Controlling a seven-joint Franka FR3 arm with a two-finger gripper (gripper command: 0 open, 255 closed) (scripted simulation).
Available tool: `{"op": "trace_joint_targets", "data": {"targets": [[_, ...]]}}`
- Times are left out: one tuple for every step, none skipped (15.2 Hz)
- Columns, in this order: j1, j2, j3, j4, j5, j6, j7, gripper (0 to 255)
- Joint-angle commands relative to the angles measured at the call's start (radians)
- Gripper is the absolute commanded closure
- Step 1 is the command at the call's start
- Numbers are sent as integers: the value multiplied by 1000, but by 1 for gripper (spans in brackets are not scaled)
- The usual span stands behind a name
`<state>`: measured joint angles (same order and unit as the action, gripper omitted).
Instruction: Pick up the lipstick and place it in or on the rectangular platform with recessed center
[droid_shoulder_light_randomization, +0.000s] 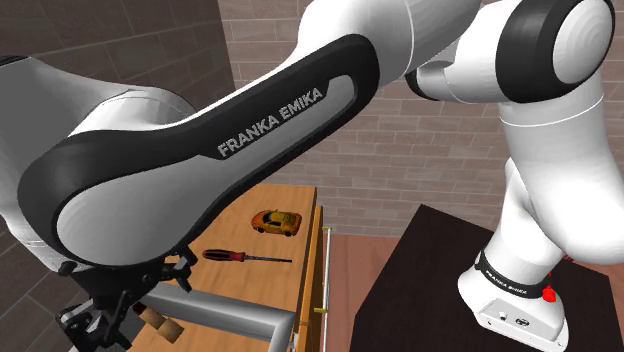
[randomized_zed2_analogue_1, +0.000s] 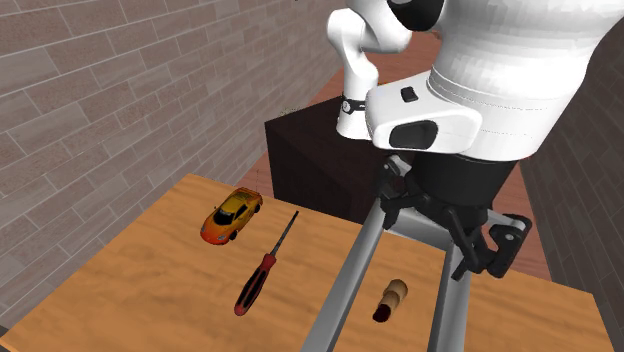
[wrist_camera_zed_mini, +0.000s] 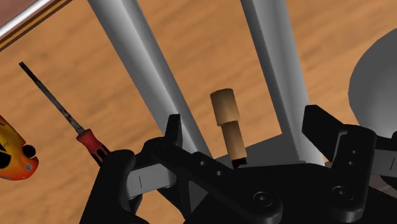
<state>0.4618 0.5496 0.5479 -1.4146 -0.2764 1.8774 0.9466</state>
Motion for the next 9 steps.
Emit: {"op": "trace_joint_targets", "data": {"targets": [[4, -9, 4, 51, 7, -58, -8, 0], [6, -11, 6, 74, 10, -83, -11, 0], [6, -12, 6, 74, 10, -83, -11, 0], [6, -12, 6, 74, 10, -82, -11, 0], [6, -12, 6, 74, 10, -82, -11, 0], [6, -12, 6, 74, 10, -83, -11, 0], [6, -12, 6, 74, 10, -83, -11, 0], [6, -12, 6, 74, 10, -83, -11, 0], [6, -12, 6, 74, 10, -83, -11, 0]]}}
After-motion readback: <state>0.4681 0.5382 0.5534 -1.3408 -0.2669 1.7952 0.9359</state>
